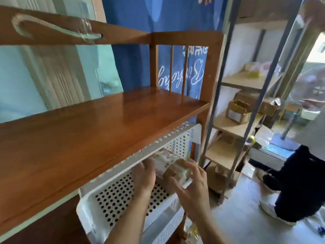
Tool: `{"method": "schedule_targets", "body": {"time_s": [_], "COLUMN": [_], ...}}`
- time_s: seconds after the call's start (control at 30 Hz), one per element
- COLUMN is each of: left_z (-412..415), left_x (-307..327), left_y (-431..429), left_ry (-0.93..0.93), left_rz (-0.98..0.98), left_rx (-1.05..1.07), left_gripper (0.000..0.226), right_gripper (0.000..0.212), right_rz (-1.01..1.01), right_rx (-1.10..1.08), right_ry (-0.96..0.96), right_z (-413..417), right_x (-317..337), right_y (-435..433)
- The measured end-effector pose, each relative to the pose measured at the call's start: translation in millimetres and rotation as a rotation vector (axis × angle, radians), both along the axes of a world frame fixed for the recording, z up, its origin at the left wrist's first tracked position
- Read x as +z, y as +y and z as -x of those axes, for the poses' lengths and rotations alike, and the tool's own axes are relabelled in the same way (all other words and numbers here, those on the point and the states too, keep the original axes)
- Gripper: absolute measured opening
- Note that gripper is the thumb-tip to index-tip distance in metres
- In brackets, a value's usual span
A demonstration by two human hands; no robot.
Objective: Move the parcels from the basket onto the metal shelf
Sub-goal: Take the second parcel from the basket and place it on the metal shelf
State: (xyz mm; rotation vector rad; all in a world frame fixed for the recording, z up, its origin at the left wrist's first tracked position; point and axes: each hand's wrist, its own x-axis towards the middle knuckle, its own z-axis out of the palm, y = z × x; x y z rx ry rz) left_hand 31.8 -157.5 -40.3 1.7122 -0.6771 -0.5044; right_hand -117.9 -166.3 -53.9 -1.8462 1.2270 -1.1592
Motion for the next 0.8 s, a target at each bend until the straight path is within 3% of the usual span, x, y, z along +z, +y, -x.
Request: {"method": "schedule_targets", "body": {"time_s": [0.03, 0.1, 0.17, 0.27, 0.47, 0.6, 0.7, 0.8], "left_z": [-1.1, -3.9, -5.5, -9.0, 8.5, 38.4, 66.6, 79.9], "left_x": [-2.8, -10.5, -16.4, -22.5, 7.9, 17.8, 19.9, 31.4], "left_y": [-10.5, -24.2, -27.3, -29.6, 20.5, 87.0, 150.5, 214.9], "left_ry": [0.015, -0.003, -0.042, -0.029, 0.019, 0.061, 0.075, 0.123], "left_rz": [0.048, 0.08, 0.071, 0.07, 0.33, 0.435, 0.509, 0.586], "left_rx": [0.049, 0.148, 0.176, 0.203, 0.171, -0.035, -0.195, -0.273], "left_gripper": [0.025, 0.041, 0.041, 0.016, 0.018, 0.015, 0.022, 0.036], "right_gripper": [0.064, 0.079, 0.088, 0.074, 0.067, 0.091, 0.081, 0.091], "right_rz": [-0.072, -0.195, -0.212, -0.095, 0.081, 0.118, 0.232, 0.335], "right_rx": [0.017, 0.064, 0.066, 0.029, 0.019, 0.088, 0.016, -0.002], "right_ry": [0.027, 0.12, 0.185, 0.097, -0.026, -0.171, -0.312, -0.385], "right_z": [-3.0, -8.3, -12.8, -8.8, 29.2, 64.3, 85.5, 100.9], "right_x": [-7.2, -16.7, -20.6, -17.3, 26.5, 53.1, 71.7, 86.8], "right_y": [-10.2, -24.2, -30.0, -30.1, 8.2, 66.1, 127.5, 185.5]}}
